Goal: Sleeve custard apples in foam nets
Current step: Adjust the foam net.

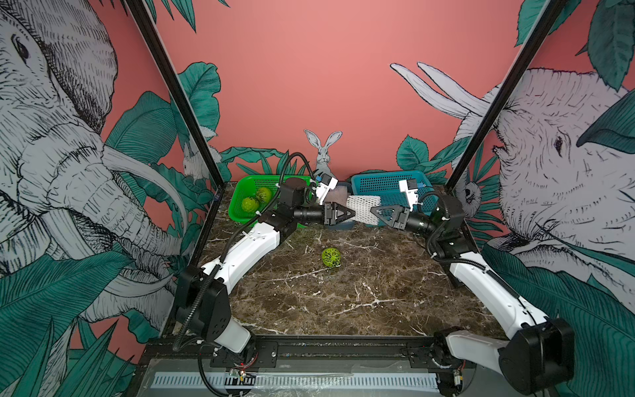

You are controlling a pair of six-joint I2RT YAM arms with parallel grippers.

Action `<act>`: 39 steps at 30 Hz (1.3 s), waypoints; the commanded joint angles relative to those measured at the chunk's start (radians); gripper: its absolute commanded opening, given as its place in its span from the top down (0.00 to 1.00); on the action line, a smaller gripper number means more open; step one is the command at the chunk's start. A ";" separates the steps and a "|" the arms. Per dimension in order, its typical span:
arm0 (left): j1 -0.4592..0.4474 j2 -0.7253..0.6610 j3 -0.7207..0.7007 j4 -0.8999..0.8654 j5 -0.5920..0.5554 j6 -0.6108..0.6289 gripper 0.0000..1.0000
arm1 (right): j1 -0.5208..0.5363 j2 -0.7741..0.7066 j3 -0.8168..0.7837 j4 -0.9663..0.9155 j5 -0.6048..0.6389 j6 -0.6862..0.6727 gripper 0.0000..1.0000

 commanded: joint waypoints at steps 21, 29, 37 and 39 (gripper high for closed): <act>0.003 -0.016 -0.018 0.106 -0.012 -0.062 0.83 | 0.024 0.023 0.017 -0.045 -0.004 -0.054 1.00; 0.007 -0.022 -0.020 0.062 -0.020 -0.045 1.00 | 0.008 0.008 0.025 -0.080 0.039 -0.081 0.87; 0.052 -0.003 -0.075 0.340 0.035 -0.242 1.00 | -0.129 -0.060 -0.001 -0.096 0.071 -0.075 0.48; 0.053 0.010 -0.070 0.412 0.058 -0.293 1.00 | -0.166 -0.058 -0.034 -0.039 0.092 -0.027 0.47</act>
